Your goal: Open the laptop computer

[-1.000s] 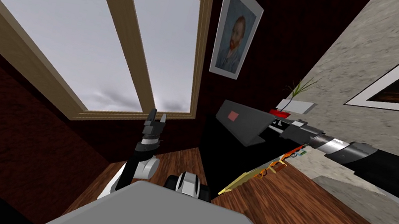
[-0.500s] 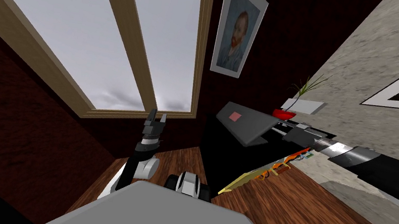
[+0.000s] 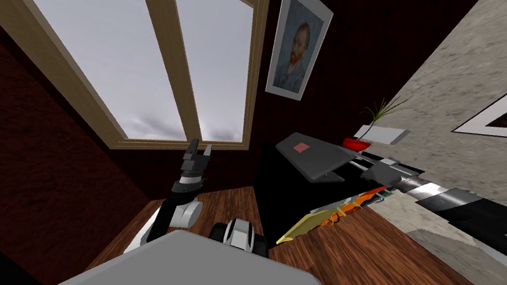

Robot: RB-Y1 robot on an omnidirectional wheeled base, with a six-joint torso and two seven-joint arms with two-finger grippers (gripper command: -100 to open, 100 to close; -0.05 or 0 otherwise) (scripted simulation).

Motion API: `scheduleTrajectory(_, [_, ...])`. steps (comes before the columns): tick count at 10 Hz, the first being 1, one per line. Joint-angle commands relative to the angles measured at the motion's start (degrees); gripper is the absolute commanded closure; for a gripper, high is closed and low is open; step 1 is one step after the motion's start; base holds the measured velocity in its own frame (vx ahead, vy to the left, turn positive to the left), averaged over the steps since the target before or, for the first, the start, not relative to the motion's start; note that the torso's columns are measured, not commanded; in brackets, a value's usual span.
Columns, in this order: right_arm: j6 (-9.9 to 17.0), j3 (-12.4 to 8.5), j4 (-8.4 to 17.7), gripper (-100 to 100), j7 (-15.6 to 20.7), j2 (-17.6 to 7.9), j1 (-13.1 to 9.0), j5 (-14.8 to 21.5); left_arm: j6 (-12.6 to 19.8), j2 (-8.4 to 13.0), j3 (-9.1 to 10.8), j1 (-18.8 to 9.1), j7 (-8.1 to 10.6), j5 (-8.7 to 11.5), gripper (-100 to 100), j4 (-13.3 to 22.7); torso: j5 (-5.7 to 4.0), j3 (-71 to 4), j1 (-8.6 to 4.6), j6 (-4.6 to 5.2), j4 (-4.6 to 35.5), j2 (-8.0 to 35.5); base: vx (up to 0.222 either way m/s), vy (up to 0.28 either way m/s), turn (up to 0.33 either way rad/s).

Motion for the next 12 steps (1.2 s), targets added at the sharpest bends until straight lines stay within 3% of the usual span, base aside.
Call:
scheduleTrajectory(1, [-0.5, 4.2, 4.3, 100, -0.3, 2.1, -4.2, 1.7, 0.0, 0.0, 0.0, 0.0, 0.0, 0.0, 0, 0.0, -0.19, 0.2, -0.38, 0.04, 0.0, 0.3, -0.127, -0.073, 0.114])
scheduleTrajectory(2, [-0.5, 5.7, 5.6, 100, -0.3, 2.1, -5.7, 1.7, 0.0, 0.0, 0.0, 0.0, 0.0, 0.0, 0, 0.0, -0.26, 0.3, -0.49, 0.19, 0.1, 0.4, -0.039, -0.021, 0.031])
scheduleTrajectory(4, [-0.5, 6.0, 7.9, 100, -0.3, 2.1, -9.5, 1.7, 0.0, 0.0, 0.0, 0.0, 0.0, 0.0, 0, 0.0, -0.06, 0.0, -0.16, 0.14, 0.0, 0.0, 0.005, 0.008, -0.033])
scheduleTrajectory(5, [-0.5, 6.0, 7.9, 100, -0.3, 2.1, -10.0, 1.7, 0.0, 0.0, 0.0, 0.0, 0.0, 0.0, 0, 0.0, 0.06, 0.0, -0.01, 0.04, 0.1, 0.1, 0.0, 0.0, 0.0])
scheduleTrajectory(6, [-1.1, 8.9, 10.4, 100, -0.8, 4.2, -11.9, 3.5, 0.0, 0.0, 0.0, 0.0, 0.0, 0.0, 0, 0.0, 0.02, 0.1, 0.02, 0.01, 0.0, 0.1, -0.11, -0.052, 0.046])
scheduleTrajectory(7, [-0.8, 7.2, 9.6, -100, -2.3, 1.1, -11.1, 2.2, 0.0, 0.0, 0.0, 0.0, 0.0, 0.0, 0, 0.0, -0.18, 0.3, -0.32, 0.07, 0.1, 0.4, -0.067, -0.025, -0.016])
scheduleTrajectory(12, [-0.6, 6.2, 10.0, -100, -6.6, -4.2, -11.2, 1.1, 0.0, 0.0, 0.0, 0.0, 0.0, 0.0, 0, 0.0, -0.18, 0.0, -0.29, 0.07, -0.1, 0.0, 0.023, 0.014, -0.037])
